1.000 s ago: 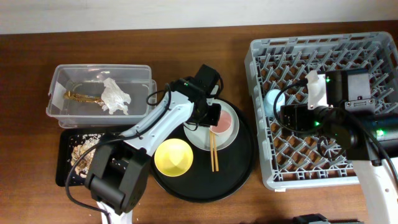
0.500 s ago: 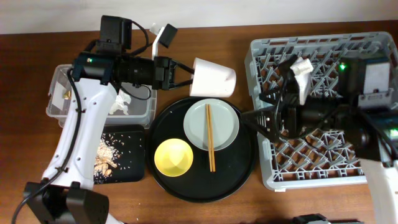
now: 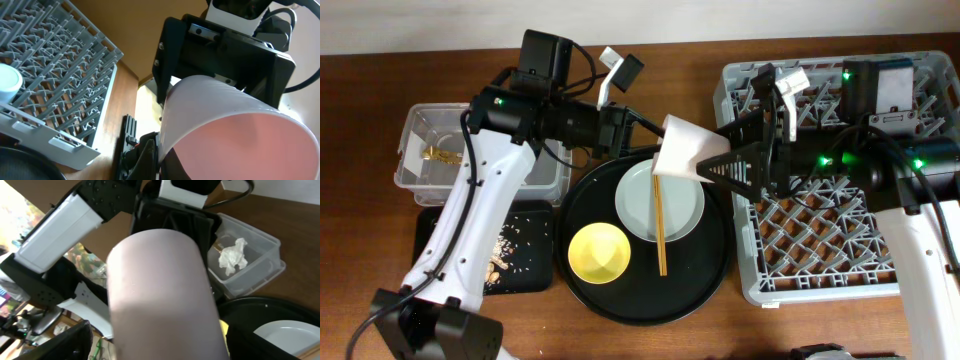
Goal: Sort waste into correct bins and load items into the dishwasher rack
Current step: 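Hand the pink cup from the left gripper to the right gripper, then place the pink cup in the dish rack with the right gripper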
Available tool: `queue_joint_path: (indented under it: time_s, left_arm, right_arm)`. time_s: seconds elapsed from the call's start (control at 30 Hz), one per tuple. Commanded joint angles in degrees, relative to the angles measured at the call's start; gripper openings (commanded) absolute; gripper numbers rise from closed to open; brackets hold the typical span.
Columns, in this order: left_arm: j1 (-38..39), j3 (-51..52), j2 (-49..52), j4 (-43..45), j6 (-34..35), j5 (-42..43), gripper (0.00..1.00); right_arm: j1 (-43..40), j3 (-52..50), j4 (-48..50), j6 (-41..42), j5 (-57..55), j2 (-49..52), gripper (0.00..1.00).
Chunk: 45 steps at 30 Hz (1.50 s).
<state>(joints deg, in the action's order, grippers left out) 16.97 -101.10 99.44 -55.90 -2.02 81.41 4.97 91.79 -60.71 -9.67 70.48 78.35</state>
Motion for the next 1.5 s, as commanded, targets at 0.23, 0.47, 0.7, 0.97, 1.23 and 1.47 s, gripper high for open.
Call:
queue_joint_path:
  time_s: [0.23,0.47,0.7,0.97,1.23,1.47]
  left_arm:
    - [0.02,-0.26,0.13,1.01,-1.31,-0.44,0.00]
    - [0.02,-0.26,0.13,-4.81,-1.36,-10.91,0.15]
    - [0.02,-0.26,0.13,-6.88,-2.84,-12.26,0.15]
    - [-1.81,-0.26,0.13,-6.84,-1.38,-27.85,0.44]
    - [-3.50,-0.26,0.13,-11.23,0.07,-41.51,0.45]
    - [-3.48,-0.20,0.13,-13.55,0.09,-44.85,0.46]
  right_arm:
    - [2.99,0.79,-0.57,-0.63,-0.66,0.13,0.64]
    - [2.78,0.81,2.08,-2.10,-6.08,0.13,0.49]
    - [2.10,0.81,5.49,-1.84,-6.67,0.13,0.49]
    - [-0.28,0.81,1.05,-0.66,-7.54,0.04,0.47]
    - [-0.28,0.79,-19.23,6.64,-55.47,-0.74,0.44]
    - [-0.28,-7.13,-25.86,18.36,-69.35,-0.50,0.44]
